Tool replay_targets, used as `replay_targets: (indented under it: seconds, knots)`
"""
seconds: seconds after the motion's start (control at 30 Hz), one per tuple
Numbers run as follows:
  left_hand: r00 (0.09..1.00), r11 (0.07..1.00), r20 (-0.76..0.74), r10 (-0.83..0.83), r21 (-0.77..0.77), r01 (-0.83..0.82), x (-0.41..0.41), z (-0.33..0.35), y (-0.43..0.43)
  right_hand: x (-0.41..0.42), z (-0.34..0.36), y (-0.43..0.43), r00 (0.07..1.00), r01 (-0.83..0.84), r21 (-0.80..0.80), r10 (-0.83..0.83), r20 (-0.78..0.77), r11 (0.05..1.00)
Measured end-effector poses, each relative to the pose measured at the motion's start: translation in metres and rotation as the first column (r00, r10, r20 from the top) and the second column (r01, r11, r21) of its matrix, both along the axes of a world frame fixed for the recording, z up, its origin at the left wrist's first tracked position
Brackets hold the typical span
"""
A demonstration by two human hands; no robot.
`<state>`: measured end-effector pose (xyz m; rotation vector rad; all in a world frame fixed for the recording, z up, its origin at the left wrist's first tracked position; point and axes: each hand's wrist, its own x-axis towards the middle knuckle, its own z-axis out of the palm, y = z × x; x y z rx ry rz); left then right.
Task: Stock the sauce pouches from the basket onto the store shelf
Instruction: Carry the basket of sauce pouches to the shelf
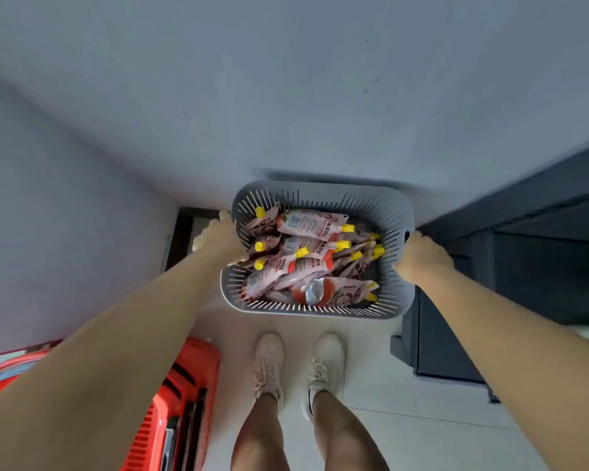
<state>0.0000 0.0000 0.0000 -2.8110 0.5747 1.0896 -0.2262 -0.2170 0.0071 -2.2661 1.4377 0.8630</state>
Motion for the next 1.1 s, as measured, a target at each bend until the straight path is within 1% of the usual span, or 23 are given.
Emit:
replay_targets:
  seconds: [0.07,0.13,0.17,0.23,0.27,0.33,0.37,0.43,0.47,0.5,0.6,0.83,0.97,1.1]
  knots:
    - [0.997,0.989,-0.003,0.073,-0.129,-0.073,0.004,-0.017,-0.004,0.003,-0.020,-0.001,0.988,0.129,0.038,-0.131,0.077,0.991]
    - [0.980,0.956,0.001,0.200,-0.222,-0.194,0.005,-0.029,-0.007,0.006,-0.033,-0.002,0.965,0.223,0.015,-0.223,0.136,0.975]
    - [0.962,0.930,-0.019,0.273,-0.249,-0.269,0.006,-0.035,-0.007,0.007,-0.040,-0.003,0.951,0.270,0.015,-0.269,0.153,0.963]
    - [0.899,0.856,-0.149,0.413,-0.274,-0.438,0.007,-0.044,-0.006,0.005,-0.049,-0.007,0.902,0.375,0.075,-0.383,0.198,0.924]
    - [0.842,0.801,-0.242,0.482,-0.266,-0.536,0.008,-0.047,-0.004,0.004,-0.051,-0.008,0.865,0.435,0.118,-0.450,0.220,0.893]
    - [0.717,0.699,-0.410,0.564,-0.225,-0.679,0.010,-0.048,-0.002,0.001,-0.056,-0.012,0.767,0.551,0.221,-0.592,0.245,0.805]
    - [0.674,0.662,-0.454,0.584,-0.215,-0.718,0.011,-0.048,0.000,-0.001,-0.057,-0.015,0.698,0.608,0.269,-0.665,0.267,0.747]
    - [0.622,0.617,-0.508,0.595,-0.208,-0.759,0.011,-0.045,0.003,-0.005,-0.055,-0.021,0.522,0.700,0.386,-0.800,0.297,0.601]
    - [0.608,0.606,-0.528,0.593,-0.205,-0.768,0.011,-0.042,0.004,-0.006,-0.053,-0.024,0.458,0.718,0.439,-0.841,0.287,0.540]
    - [0.601,0.606,-0.541,0.588,-0.197,-0.771,0.012,-0.041,0.005,-0.007,-0.050,-0.025,0.431,0.720,0.477,-0.863,0.263,0.504]
    - [0.592,0.640,-0.572,0.569,-0.145,-0.755,0.010,-0.036,0.011,-0.011,-0.044,-0.022,0.415,0.712,0.531,-0.886,0.209,0.459]
    - [0.544,0.664,-0.618,0.568,-0.047,-0.747,-0.002,-0.025,0.035,-0.024,-0.029,-0.007,0.412,0.739,0.528,-0.900,0.139,0.419]
    - [0.565,0.704,-0.618,0.547,-0.025,-0.710,-0.013,-0.011,0.044,-0.041,-0.016,0.006,0.417,0.758,0.512,-0.904,0.097,0.405]
    - [0.598,0.730,-0.595,0.537,-0.027,-0.683,-0.027,0.007,0.052,-0.069,-0.003,0.024,0.443,0.771,0.475,-0.893,0.081,0.425]
